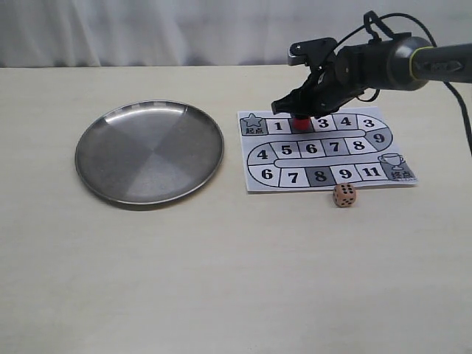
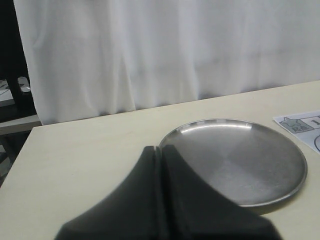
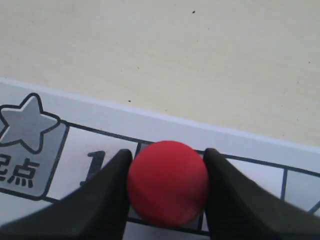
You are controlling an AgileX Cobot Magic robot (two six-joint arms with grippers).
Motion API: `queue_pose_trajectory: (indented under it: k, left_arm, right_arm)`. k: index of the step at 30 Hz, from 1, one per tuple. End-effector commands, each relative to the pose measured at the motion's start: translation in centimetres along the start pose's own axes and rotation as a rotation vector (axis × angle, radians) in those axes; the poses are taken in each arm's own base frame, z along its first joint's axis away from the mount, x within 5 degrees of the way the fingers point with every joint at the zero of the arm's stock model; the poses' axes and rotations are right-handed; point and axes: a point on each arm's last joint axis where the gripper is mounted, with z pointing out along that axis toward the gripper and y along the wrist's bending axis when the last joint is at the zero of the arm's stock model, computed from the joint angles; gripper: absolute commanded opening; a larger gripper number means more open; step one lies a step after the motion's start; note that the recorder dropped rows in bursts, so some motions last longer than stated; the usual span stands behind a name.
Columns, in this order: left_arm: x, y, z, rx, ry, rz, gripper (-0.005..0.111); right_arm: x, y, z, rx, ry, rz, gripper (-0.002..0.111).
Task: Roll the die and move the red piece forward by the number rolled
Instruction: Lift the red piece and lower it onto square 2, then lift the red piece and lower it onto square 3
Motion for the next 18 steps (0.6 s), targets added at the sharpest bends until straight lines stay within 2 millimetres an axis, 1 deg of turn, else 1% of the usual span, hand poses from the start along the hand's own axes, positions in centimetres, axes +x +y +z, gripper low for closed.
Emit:
queue_pose_trajectory:
  k: [1, 3, 6, 9, 14, 16, 18]
  left_arm:
    - [0.0, 0.0, 0.0, 0.003, -0.008, -0.001, 0.000]
    - [0.0, 0.0, 0.0, 0.003, -0.008, -0.001, 0.000]
    - [0.0, 0.0, 0.0, 0.003, -0.008, -0.001, 0.000]
    - [0.0, 0.0, 0.0, 0.003, -0.008, -0.001, 0.000]
    - [0.0, 0.0, 0.0, 0.003, -0.008, -0.001, 0.000]
    - [0.0, 0.0, 0.0, 0.003, -0.008, -0.001, 0.000]
    - [0.0, 0.0, 0.0, 0.003, -0.008, -0.001, 0.000]
  right_arm:
    - [0.8, -0.3, 0.6, 0.005, 0.046, -0.008, 0.005]
    - [0.5, -0.3, 0.2, 0.006, 0.039, -0.007, 0.005]
    - [-0.2, -0.3, -1.0, 0.007, 0.020, -0.007, 0.005]
    - [-1.5, -0.4, -3.0, 0.008, -0.020, -0.012, 0.005]
    - [-3.8, -1.0, -7.1, 0.029, -0.109, -0.031, 0.005]
    - [-4.5, -1.5, -8.3, 0.049, -0.137, -0.049, 0.005]
    - [-4.8, -1.8, -9.1, 0.056, -0.154, -0.049, 0.005]
